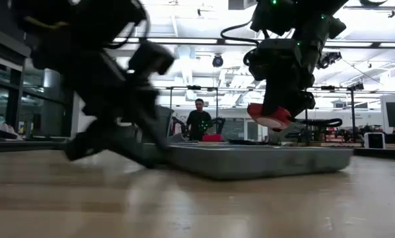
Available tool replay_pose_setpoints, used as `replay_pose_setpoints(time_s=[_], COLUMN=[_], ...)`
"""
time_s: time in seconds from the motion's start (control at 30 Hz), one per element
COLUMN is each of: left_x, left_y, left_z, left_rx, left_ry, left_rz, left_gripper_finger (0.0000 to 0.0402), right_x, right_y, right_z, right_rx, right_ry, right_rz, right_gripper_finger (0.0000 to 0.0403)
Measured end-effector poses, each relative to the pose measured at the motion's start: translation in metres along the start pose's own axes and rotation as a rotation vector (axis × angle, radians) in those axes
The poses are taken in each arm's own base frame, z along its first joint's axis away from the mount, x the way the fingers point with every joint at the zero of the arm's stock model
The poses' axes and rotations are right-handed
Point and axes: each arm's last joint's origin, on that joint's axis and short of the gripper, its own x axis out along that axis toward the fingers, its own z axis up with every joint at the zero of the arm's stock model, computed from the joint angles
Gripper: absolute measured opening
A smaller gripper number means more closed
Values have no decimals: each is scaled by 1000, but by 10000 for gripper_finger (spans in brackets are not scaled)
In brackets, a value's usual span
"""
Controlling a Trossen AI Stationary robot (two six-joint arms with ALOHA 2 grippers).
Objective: Prefit tool cases
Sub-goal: Put the orange measuring tool into the gray tool box
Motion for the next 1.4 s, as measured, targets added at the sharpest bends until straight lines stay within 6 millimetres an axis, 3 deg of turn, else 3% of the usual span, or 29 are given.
replay_pose_setpoints(time_s=[0.13,0.27,0.47,0.73,0.97,1.23,1.4], left_x=[11,6,-22,-75,-109,-110,-110], left_y=[-21,-33,-39,-37,-28,-24,-24], left_z=[4,7,10,15,22,22,20], left_rx=[89,131,191,329,381,434,456], left_ry=[27,46,29,-99,-185,-160,-153], left_rz=[-52,-85,-29,150,298,335,334], left_gripper_finger=[126,126,126,126,126,126,126], right_x=[-2,-7,-11,-12,3,16,30], right_y=[-2,-6,-12,-14,-24,-9,-6], right_z=[0,3,11,22,40,83,94], right_rx=[-17,-3,37,133,245,170,136], right_ry=[6,-10,-33,-109,-116,-64,45], right_rz=[-8,-6,18,64,40,-48,-145], right_gripper_finger=[248,248,248,248,248,248,248])
